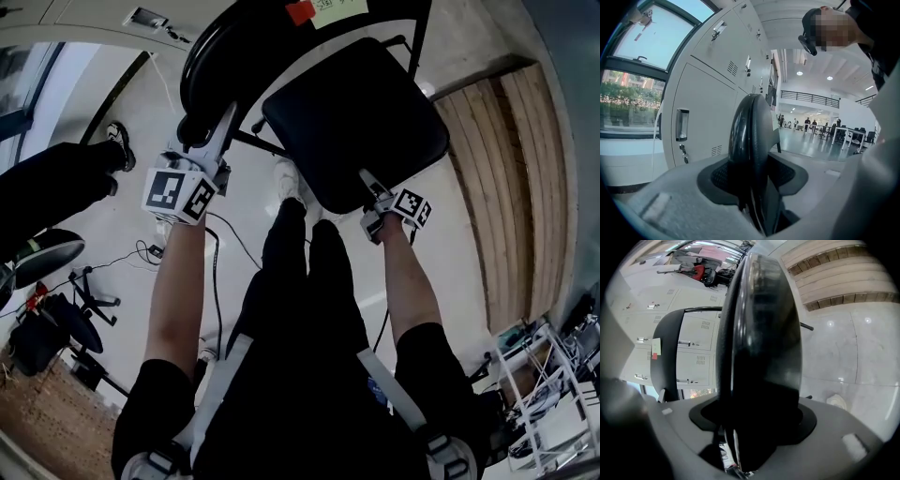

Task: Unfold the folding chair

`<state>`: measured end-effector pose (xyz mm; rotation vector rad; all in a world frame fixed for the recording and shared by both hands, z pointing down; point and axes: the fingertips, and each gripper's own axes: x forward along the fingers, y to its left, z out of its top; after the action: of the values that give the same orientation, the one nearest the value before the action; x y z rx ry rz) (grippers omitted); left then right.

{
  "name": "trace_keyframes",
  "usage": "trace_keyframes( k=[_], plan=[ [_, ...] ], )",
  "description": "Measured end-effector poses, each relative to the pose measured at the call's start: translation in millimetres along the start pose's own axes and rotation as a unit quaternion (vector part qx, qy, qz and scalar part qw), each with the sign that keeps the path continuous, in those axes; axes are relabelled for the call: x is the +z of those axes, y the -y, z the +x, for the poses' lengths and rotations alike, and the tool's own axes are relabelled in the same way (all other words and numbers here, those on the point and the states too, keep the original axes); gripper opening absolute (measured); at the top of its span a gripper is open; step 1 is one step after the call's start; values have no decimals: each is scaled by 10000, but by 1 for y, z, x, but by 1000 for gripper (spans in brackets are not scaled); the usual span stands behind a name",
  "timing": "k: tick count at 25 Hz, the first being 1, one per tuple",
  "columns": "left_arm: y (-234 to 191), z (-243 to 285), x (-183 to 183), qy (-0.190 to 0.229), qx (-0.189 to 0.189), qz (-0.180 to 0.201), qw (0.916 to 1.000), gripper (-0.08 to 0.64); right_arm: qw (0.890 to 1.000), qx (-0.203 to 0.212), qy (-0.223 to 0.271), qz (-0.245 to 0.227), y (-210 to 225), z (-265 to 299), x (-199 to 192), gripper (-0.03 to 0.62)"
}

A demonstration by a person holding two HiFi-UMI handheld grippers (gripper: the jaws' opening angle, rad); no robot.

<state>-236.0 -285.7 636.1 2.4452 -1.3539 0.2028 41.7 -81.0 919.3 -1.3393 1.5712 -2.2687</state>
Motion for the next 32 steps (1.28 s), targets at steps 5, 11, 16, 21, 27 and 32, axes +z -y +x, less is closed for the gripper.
trace_keyframes(
  k=[5, 11, 16, 21, 27, 32],
  plan=[
    [17, -6, -8, -65, -84, -218, 9997, 170, 9997, -222, -47, 51, 17, -3, -2, 330],
    [37, -11, -15, -97, -145, -239, 9996, 164, 9993, -343, -144, 90, 36, -11, -4, 351],
    [34, -12, -17, -101, -108, -258, 9996, 167, 9987, -488, -127, 63, 38, -10, -5, 362],
    [36, -11, -20, -150, -116, -271, 9995, 169, 9942, -1037, -223, -190, 42, -38, -12, 355],
    [38, -12, -19, -176, -159, -273, 9993, 170, 9703, -1723, -143, -1693, 12, -88, -6, 220],
    [42, -11, -20, -159, -159, -236, 9995, 170, 9434, -1588, 33, -2912, -57, -68, 10, 147]
  ],
)
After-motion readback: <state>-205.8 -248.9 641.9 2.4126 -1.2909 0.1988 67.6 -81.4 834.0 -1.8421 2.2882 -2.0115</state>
